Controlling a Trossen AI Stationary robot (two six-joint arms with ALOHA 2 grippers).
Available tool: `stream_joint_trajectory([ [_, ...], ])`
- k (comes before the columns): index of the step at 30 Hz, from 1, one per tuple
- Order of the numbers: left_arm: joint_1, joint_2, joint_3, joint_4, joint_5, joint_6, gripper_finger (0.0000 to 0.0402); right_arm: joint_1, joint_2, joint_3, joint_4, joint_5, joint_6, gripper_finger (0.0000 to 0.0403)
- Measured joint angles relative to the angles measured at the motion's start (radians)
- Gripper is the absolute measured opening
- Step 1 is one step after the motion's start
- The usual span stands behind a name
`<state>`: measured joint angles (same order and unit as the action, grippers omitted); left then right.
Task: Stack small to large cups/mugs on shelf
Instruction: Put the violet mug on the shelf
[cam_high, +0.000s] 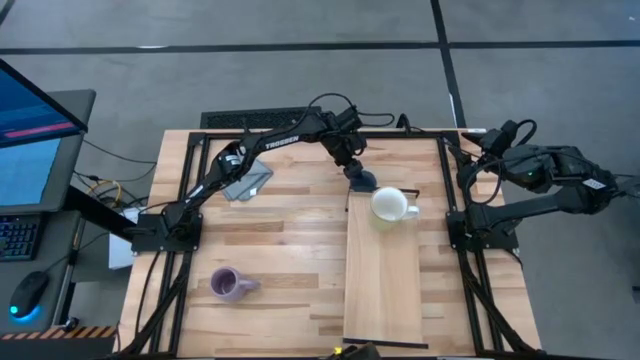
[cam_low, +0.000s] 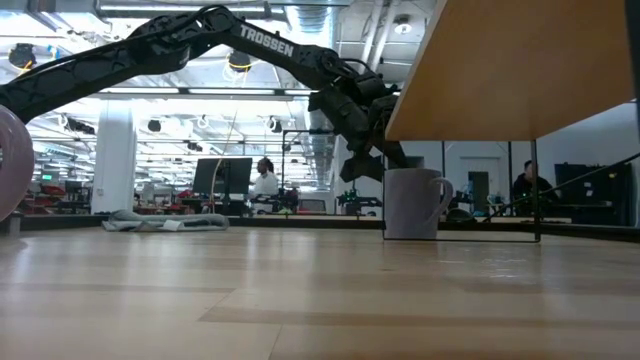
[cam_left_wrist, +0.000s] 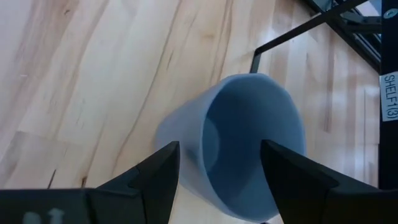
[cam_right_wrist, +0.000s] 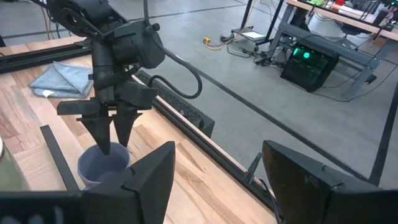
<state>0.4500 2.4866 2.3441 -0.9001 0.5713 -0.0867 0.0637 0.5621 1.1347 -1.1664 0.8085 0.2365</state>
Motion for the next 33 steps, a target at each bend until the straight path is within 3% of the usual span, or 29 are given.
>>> stream_joint_trajectory([
  [9, 0.002, -0.037, 0.011, 0.024, 0.041, 0.009, 0.0215, 0.000, 0.000, 0.000, 0.000, 0.000, 0.000, 0.0265],
  [16, 0.001, -0.089, 0.012, 0.026, -0.034, 0.010, 0.0215, 0.000, 0.000, 0.000, 0.000, -0.001, 0.024, 0.0265],
  [24, -0.002, -0.153, 0.012, 0.024, -0.020, 0.077, 0.0215, 0.000, 0.000, 0.000, 0.003, 0.000, 0.041, 0.0265],
  [33, 0.049, -0.309, 0.012, -0.051, -0.005, 0.169, 0.0215, 0.000, 0.002, 0.000, 0.023, 0.000, 0.088, 0.0265],
])
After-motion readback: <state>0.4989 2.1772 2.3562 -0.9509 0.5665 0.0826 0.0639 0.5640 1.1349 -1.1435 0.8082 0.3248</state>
